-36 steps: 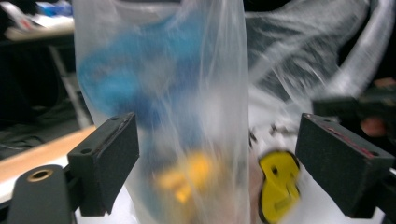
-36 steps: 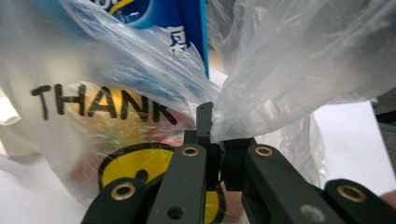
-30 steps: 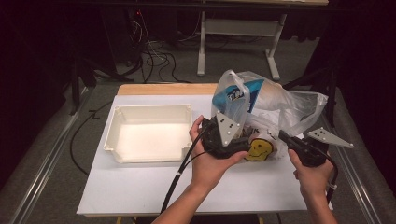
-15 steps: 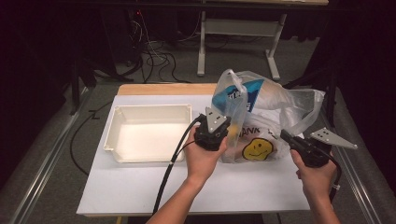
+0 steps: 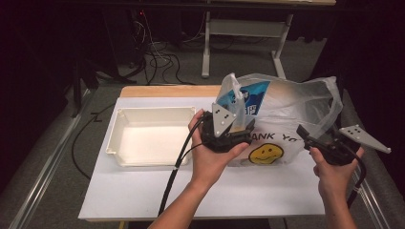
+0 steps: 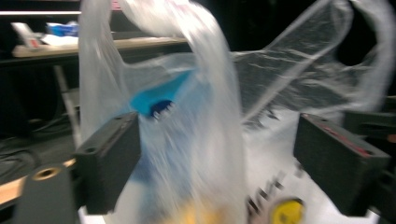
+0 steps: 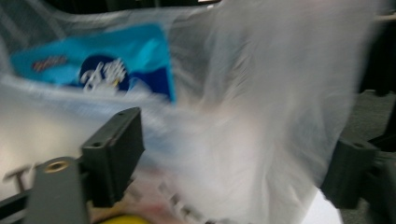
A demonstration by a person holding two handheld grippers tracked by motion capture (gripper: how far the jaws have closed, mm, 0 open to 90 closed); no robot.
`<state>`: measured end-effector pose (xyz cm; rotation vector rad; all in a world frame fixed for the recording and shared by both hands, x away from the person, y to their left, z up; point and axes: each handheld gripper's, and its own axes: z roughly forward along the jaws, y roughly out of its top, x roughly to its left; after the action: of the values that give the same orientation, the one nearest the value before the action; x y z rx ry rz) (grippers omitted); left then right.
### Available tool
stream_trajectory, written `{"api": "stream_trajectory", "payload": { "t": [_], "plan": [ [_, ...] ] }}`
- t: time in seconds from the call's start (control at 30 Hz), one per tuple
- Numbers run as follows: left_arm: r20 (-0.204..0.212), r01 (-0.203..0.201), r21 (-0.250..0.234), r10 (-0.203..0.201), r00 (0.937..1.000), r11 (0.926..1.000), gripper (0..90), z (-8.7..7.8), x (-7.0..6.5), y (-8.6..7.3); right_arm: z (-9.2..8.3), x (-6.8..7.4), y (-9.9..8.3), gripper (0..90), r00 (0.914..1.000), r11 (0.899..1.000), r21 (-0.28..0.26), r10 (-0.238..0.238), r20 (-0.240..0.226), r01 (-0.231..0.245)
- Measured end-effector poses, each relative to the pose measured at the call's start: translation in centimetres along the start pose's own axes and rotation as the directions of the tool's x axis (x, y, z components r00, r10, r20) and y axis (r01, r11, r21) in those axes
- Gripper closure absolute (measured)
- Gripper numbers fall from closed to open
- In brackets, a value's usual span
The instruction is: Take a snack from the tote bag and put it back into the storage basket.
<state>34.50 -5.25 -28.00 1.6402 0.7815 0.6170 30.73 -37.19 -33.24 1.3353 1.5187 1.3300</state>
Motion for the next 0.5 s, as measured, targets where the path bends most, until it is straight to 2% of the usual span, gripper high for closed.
{"api": "stream_trajectory", "payload": {
  "t": [0.1,0.17,0.23,0.33,0.37,0.4,0.47,0.5],
  "plan": [
    [0.006,0.021,0.018,-0.021,0.9998,0.9996,16.3,0.9,0.5,1.0,-0.1,-0.7,1.4,14.8,0.9998,0.999,-0.025,0.02,0.004,-0.02],
    [0.005,0.013,0.013,-0.013,0.9999,0.9998,23.0,1.2,0.6,1.3,-0.1,-0.8,2.4,14.7,0.9998,0.999,-0.036,0.02,0.008,-0.02],
    [-0.015,0.009,0.022,-0.008,0.9999,0.9997,38.3,1.4,0.9,1.3,0.4,-0.7,3.4,14.8,0.9998,0.999,-0.034,-0.011,0.019,0.011],
    [-0.024,0.022,0.044,-0.021,0.9995,0.9988,67.7,1.5,1.8,0.9,1.6,-0.5,4.6,16.8,0.9988,0.999,0.001,-0.044,0.022,0.044],
    [-0.024,0.022,0.044,-0.021,0.9995,0.9988,75.2,1.5,1.8,0.9,2.1,-0.5,4.9,21.8,0.9985,0.999,0.018,-0.046,0.031,0.045],
    [-0.031,0.067,0.06,-0.065,0.9974,0.9959,80.2,1.5,2.9,0.4,2.6,-0.5,5.0,29.6,0.9986,0.998,0.028,-0.048,0.023,0.048],
    [-0.044,0.113,0.084,-0.109,0.993,0.9901,84.5,1.7,4.2,-0.2,3.6,-0.5,5.1,50.7,0.998,0.996,0.07,-0.061,0.016,0.06],
    [-0.044,0.113,0.084,-0.109,0.993,0.9901,85.1,1.7,4.2,-0.2,3.6,-0.5,5.1,50.7,0.998,0.996,0.07,-0.061,0.016,0.06]
  ]
}}
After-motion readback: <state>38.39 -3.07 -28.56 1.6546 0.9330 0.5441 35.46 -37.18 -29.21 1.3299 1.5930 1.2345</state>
